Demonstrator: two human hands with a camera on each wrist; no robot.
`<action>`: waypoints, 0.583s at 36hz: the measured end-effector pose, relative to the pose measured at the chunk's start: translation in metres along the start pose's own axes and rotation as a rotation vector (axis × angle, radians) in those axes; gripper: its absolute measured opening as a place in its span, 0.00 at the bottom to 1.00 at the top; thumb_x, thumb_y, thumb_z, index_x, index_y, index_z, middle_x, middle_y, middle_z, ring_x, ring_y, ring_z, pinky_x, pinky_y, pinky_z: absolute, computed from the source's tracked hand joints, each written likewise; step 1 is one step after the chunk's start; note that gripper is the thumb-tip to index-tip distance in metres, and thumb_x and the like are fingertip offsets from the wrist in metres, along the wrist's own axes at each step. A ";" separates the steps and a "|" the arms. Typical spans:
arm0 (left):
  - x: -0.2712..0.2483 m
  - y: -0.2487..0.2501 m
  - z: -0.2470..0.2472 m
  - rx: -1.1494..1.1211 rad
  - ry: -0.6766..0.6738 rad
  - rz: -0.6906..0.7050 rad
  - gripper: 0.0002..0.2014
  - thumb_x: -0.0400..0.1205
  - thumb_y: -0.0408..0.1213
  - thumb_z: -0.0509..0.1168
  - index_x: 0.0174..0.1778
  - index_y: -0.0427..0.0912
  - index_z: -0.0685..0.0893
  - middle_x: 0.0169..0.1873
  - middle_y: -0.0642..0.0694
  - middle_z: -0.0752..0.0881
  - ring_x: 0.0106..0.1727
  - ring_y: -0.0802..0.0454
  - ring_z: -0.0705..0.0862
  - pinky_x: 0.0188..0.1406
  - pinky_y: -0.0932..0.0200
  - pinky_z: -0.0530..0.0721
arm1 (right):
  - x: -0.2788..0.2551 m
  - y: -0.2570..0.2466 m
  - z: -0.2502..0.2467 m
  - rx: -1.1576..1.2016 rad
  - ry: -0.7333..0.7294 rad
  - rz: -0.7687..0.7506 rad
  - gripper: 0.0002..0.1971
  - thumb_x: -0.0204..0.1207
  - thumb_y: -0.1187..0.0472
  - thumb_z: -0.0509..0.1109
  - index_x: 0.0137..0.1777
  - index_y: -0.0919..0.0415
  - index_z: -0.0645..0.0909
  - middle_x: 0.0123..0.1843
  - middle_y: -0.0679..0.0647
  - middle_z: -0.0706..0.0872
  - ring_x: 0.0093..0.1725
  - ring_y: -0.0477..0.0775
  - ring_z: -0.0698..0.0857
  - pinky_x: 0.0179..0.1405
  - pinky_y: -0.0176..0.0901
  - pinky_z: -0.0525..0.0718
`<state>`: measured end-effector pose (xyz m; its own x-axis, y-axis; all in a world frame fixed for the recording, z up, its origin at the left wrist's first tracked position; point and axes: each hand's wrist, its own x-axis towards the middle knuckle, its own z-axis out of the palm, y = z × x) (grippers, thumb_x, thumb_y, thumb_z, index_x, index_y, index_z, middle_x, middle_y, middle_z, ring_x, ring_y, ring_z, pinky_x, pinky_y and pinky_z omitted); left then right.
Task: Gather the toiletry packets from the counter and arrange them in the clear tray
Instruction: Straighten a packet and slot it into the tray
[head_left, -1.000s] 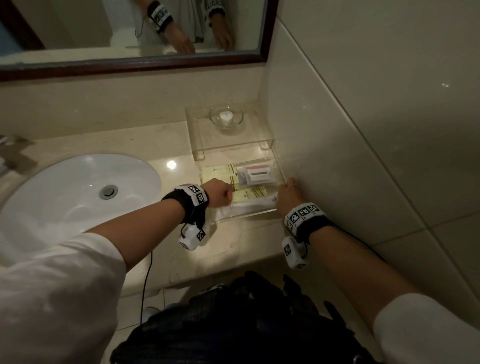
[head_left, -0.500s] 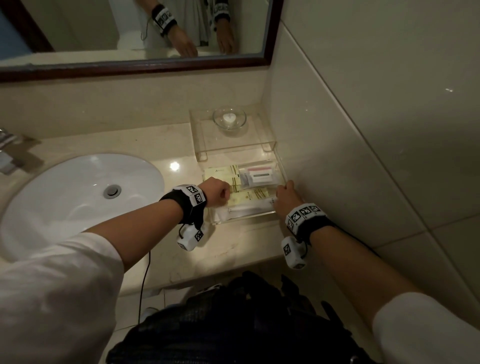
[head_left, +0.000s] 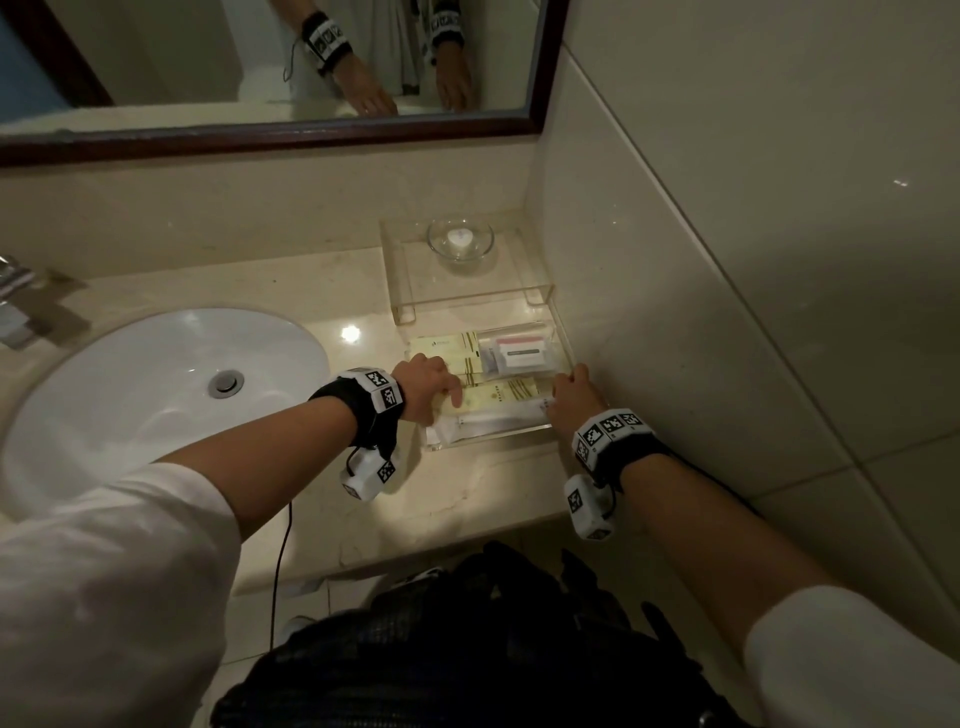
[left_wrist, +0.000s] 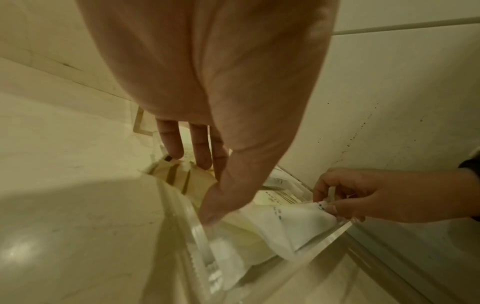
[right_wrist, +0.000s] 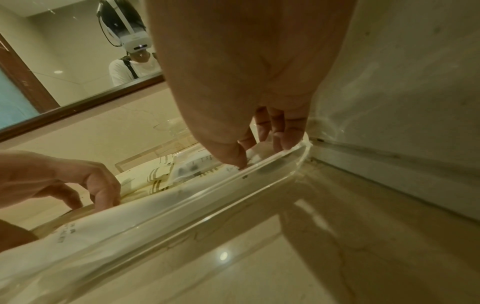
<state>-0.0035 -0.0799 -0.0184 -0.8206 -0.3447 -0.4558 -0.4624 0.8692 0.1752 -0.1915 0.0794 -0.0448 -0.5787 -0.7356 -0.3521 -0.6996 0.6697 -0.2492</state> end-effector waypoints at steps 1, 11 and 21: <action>0.000 0.000 0.001 -0.014 0.009 -0.001 0.25 0.71 0.34 0.73 0.63 0.58 0.79 0.65 0.48 0.73 0.65 0.44 0.72 0.60 0.51 0.76 | 0.000 0.000 0.000 -0.001 -0.004 0.001 0.18 0.79 0.61 0.61 0.67 0.66 0.71 0.68 0.68 0.71 0.64 0.69 0.77 0.61 0.59 0.80; 0.003 0.000 0.008 -0.216 0.095 0.007 0.22 0.73 0.30 0.72 0.63 0.47 0.82 0.61 0.40 0.76 0.63 0.41 0.76 0.63 0.51 0.76 | 0.003 0.000 0.003 -0.046 -0.032 0.015 0.19 0.81 0.56 0.61 0.67 0.65 0.72 0.68 0.62 0.66 0.64 0.65 0.76 0.64 0.56 0.79; 0.006 -0.001 0.012 -0.292 0.113 0.016 0.21 0.73 0.31 0.74 0.62 0.42 0.82 0.59 0.38 0.77 0.59 0.42 0.79 0.61 0.56 0.76 | 0.005 0.001 0.005 -0.011 -0.009 0.022 0.18 0.80 0.57 0.64 0.66 0.66 0.72 0.69 0.65 0.68 0.63 0.66 0.77 0.62 0.55 0.80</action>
<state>-0.0039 -0.0784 -0.0319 -0.8529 -0.3836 -0.3541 -0.5130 0.7418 0.4319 -0.1932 0.0767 -0.0515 -0.5903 -0.7198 -0.3653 -0.6912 0.6845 -0.2316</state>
